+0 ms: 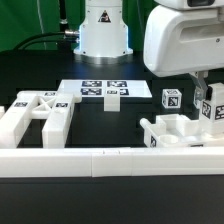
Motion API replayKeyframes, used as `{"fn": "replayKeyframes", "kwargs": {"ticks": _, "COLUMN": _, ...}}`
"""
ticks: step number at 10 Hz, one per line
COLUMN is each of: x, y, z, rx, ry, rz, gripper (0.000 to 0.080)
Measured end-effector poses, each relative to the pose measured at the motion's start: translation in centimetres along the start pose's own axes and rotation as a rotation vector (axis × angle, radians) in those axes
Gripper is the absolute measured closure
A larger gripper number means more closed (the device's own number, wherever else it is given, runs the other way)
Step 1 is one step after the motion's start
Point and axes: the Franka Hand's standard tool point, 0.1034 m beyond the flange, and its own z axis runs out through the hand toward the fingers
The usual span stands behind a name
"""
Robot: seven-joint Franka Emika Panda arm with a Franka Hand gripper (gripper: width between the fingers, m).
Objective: Assemble chair
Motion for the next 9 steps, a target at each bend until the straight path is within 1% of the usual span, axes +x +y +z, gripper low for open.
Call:
{"fn": "replayKeyframes", "kwargs": {"ticks": 3, "x": 0.00, "y": -0.01, "z": 0.00, "rx": 0.001, "ry": 0.000, "rz": 0.022, "gripper": 0.0515}}
{"fn": "replayKeyframes", "kwargs": {"ticks": 4, "x": 0.09, "y": -0.08, "z": 0.00, "rx": 0.005, "ry": 0.007, "rz": 0.113, "gripper": 0.0515}}
{"fn": "replayKeyframes", "kwargs": {"ticks": 5, "x": 0.26, "y": -0.25, "z": 0.01, "rx": 0.016, "ry": 0.020, "rz": 0.253, "gripper": 0.0515}}
{"fn": "replayKeyframes", "kwargs": {"ticks": 7, "x": 0.61, "y": -0.44, "z": 0.01, "rx": 0.023, "ry": 0.042, "rz": 0.417, "gripper": 0.0515}}
{"fn": "replayKeyframes", "kwargs": {"ticks": 8, "x": 0.81, "y": -0.71, "z": 0.06, "rx": 0.037, "ry": 0.054, "rz": 0.549, "gripper": 0.0515}}
{"fn": "replayKeyframes", "kwargs": {"ticks": 9, "x": 0.83, "y": -0.71, "z": 0.06, "rx": 0.039, "ry": 0.055, "rz": 0.643, "gripper": 0.0515}}
